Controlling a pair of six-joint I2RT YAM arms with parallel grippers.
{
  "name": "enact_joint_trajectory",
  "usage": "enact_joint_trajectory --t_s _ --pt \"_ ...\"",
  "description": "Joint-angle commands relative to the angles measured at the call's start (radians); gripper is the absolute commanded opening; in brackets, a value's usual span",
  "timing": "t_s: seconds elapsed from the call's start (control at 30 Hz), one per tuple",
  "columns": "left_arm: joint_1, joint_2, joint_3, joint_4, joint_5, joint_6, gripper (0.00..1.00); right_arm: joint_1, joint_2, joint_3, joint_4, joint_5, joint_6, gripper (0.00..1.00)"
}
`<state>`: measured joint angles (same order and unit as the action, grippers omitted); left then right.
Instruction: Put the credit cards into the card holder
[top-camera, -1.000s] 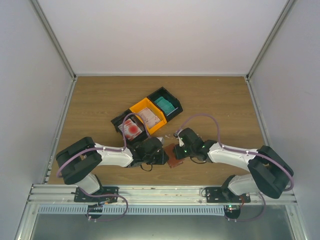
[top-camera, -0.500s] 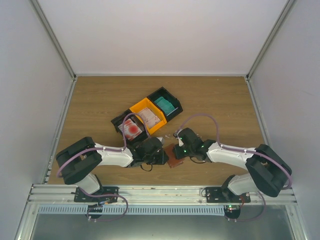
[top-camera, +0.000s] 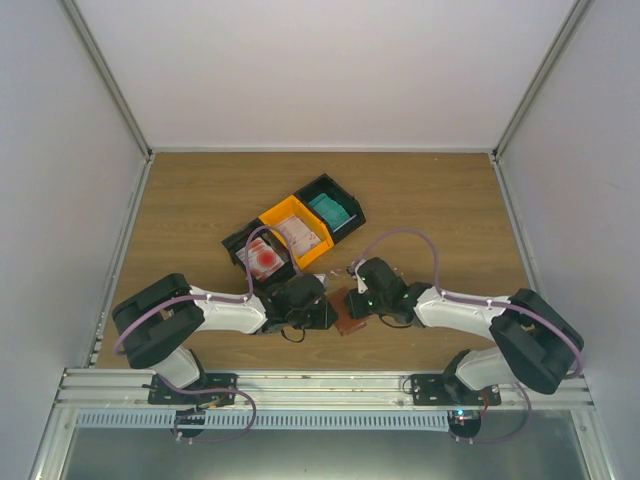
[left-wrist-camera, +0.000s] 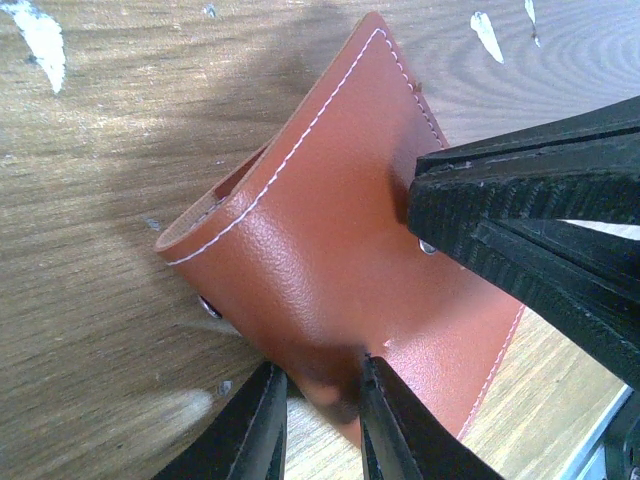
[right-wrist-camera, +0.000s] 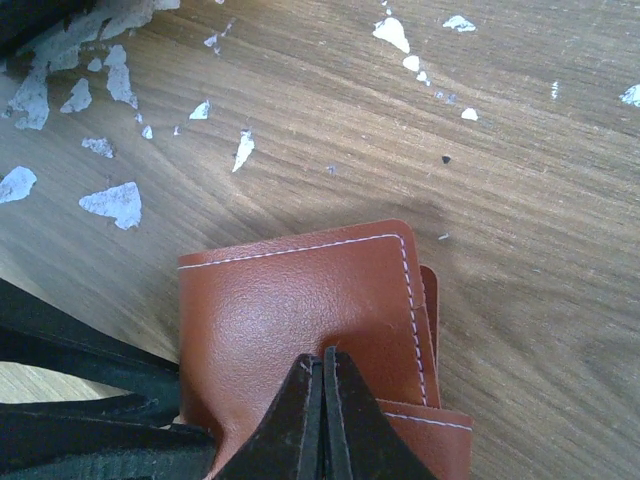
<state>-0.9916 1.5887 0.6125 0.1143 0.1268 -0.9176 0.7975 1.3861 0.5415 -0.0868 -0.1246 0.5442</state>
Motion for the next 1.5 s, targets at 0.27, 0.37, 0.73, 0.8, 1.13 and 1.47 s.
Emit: enact_joint_trajectory --t_s 0.27,0.37,0.73,0.8,1.13,1.47 --pt "0.01 0.062 -0.013 -0.096 0.005 0.002 0.24 0.062 0.015 -0.177 0.083 -0.06 0.122 0.0" --pt "0.01 0.067 -0.013 -0.098 0.004 0.003 0.24 0.07 0.017 -0.213 0.13 -0.053 0.15 0.0" --pt "0.013 0.082 -0.007 -0.103 0.004 0.002 0.24 0.104 0.076 -0.294 0.223 -0.043 0.22 0.01" --pt "0.014 0.083 -0.006 -0.107 0.004 0.002 0.24 0.123 0.072 -0.312 0.234 -0.042 0.238 0.01" --pt "0.021 0.11 0.009 -0.107 0.003 0.007 0.24 0.197 0.064 -0.298 0.143 0.037 0.312 0.0" --pt "0.027 0.14 0.023 -0.107 0.003 0.013 0.24 0.277 0.104 -0.281 0.096 0.069 0.394 0.01"
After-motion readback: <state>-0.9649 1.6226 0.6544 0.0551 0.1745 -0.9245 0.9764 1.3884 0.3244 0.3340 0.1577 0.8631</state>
